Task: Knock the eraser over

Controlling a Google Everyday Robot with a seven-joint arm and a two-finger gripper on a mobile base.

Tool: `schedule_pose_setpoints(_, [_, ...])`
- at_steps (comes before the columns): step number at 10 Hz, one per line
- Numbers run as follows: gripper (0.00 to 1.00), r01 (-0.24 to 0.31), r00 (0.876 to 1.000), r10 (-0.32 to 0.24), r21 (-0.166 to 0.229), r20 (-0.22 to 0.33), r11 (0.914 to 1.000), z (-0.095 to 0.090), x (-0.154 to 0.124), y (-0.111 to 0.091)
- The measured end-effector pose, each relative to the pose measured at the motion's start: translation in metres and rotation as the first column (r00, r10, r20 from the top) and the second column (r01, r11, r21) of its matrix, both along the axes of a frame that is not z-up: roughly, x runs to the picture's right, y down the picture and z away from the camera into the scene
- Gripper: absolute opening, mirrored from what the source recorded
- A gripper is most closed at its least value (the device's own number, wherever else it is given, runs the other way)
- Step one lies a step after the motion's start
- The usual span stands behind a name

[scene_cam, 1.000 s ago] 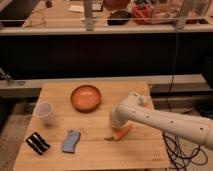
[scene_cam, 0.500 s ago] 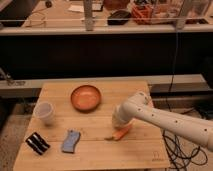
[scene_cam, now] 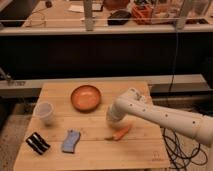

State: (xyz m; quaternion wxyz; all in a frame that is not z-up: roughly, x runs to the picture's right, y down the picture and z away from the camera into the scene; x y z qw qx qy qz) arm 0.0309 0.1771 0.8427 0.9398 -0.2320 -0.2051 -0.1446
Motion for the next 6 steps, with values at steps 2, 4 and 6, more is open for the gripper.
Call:
schedule_pose_setpoints(2, [0.02,0.013,1.0,-0.013,-0.005,0.026,0.9999,-0.001,-0.016,-0.006])
schedule_pose_setpoints(4, [0.02,0.023,0.999,-0.023,-0.006,0.045,0.9997,0.0,-0.038,-0.012])
schedule_pose_setpoints(6, [0.02,0.025,0.998,-0.024,-0.006,0.056,0.9997,0.006,-0.048,-0.019])
